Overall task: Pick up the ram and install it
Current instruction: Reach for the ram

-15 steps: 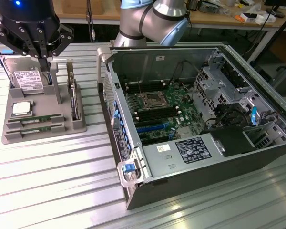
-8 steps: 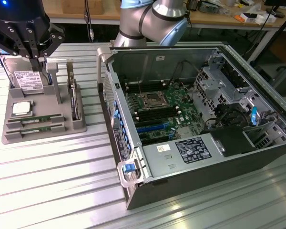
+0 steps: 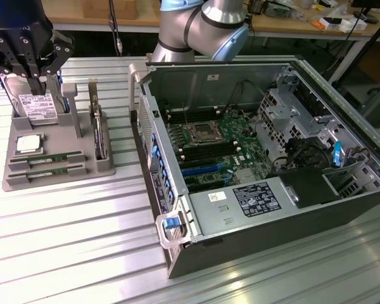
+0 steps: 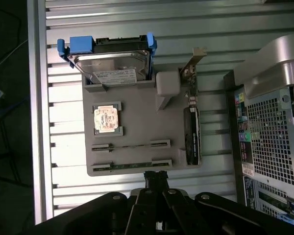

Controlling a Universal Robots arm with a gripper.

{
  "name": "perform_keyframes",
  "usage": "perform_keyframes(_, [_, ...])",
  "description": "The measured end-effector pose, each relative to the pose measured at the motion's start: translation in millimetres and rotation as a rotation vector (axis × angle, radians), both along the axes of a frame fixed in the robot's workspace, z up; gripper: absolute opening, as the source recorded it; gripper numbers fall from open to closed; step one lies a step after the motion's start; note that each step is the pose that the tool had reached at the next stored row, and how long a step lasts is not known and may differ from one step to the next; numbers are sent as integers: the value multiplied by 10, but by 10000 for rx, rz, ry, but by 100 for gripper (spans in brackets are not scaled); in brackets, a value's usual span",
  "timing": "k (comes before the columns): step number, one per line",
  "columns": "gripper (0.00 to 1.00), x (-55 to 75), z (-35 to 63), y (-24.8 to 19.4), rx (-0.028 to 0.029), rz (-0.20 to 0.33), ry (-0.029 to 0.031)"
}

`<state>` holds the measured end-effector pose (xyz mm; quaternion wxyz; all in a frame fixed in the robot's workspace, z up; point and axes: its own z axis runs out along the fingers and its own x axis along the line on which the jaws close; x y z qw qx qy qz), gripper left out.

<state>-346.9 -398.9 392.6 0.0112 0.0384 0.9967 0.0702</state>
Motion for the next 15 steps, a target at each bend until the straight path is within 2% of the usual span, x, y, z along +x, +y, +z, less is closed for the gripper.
perform_keyframes(3, [10, -34, 0, 0, 10, 0, 0])
perform_keyframes(6, [10, -134, 0, 0, 34, 0, 0])
perform_keyframes(11, [10, -229, 0, 0, 55, 0, 1])
perform_keyframes(15, [10, -272, 0, 0, 73, 0, 0])
